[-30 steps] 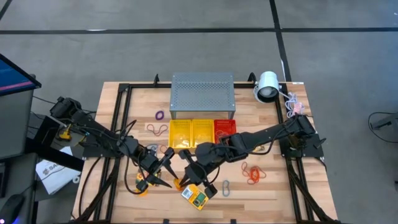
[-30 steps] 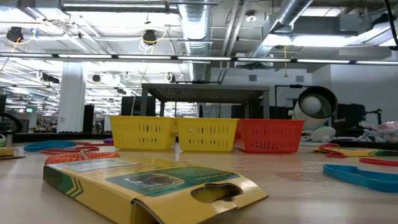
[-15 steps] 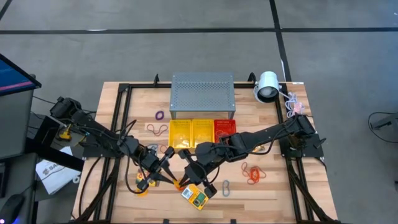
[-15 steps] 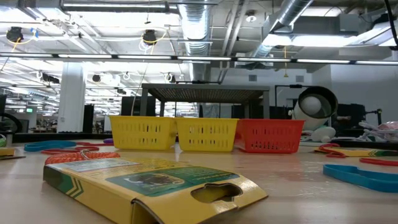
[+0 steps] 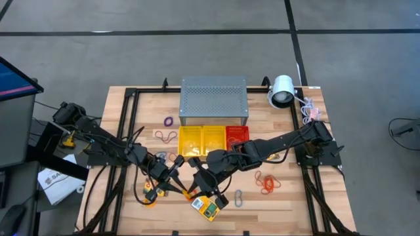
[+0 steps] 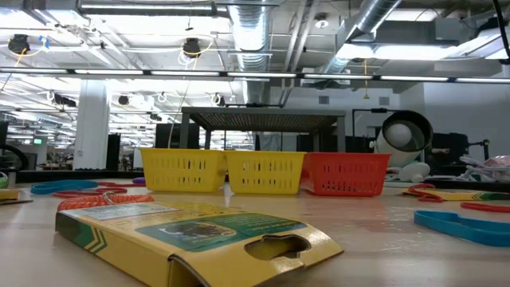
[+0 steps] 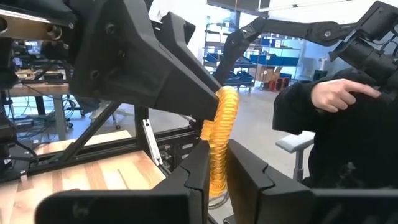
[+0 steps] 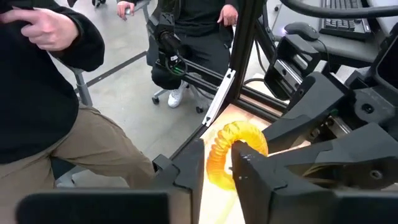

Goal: Pick & Place Office Desk Supplies
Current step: Put the yellow spring keychain into the left yellow bin

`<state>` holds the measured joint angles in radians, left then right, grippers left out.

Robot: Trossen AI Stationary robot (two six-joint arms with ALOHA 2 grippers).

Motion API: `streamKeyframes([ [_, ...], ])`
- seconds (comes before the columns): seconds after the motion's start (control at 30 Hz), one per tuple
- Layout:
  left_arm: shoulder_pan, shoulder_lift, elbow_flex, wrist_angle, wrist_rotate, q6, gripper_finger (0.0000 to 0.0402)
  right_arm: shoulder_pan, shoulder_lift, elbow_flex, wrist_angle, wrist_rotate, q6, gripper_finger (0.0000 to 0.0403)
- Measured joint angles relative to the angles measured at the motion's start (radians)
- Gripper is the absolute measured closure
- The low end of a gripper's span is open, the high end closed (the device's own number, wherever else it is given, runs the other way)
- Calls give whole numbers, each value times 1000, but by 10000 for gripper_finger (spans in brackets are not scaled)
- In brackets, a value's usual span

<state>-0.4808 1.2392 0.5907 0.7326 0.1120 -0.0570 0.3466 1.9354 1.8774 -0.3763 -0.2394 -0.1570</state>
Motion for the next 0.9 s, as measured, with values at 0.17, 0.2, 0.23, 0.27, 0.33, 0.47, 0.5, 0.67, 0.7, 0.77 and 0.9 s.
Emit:
streamKeyframes([
  [0.17,0,0,0,-1,-2,0,371,0,0,0,1,0,24,263],
  [0.2,0,0,0,-1,-2,0,369,0,0,0,1,0,29,250],
  [0.23,0,0,0,-1,-2,0,367,0,0,0,1,0,33,236],
  [0.27,0,0,0,-3,-3,0,367,0,0,0,1,1,39,222],
  [0.33,5,-2,0,-10,-2,0,369,0,0,0,1,1,51,197],
  [0.47,11,-22,0,-48,-11,0,373,0,0,0,0,2,56,163],
  [0.5,11,-27,0,-57,-12,0,372,0,0,0,0,3,55,158],
  [0.67,11,-81,0,-111,-16,0,368,4,-36,0,-31,83,45,153],
  [0.7,11,-91,0,-126,-16,0,369,7,-46,1,-34,99,44,153],
  [0.77,11,-117,0,-162,-33,1,371,12,-69,1,-51,139,34,153],
  [0.9,11,-164,0,-256,-104,1,369,36,-110,1,-103,237,23,154],
])
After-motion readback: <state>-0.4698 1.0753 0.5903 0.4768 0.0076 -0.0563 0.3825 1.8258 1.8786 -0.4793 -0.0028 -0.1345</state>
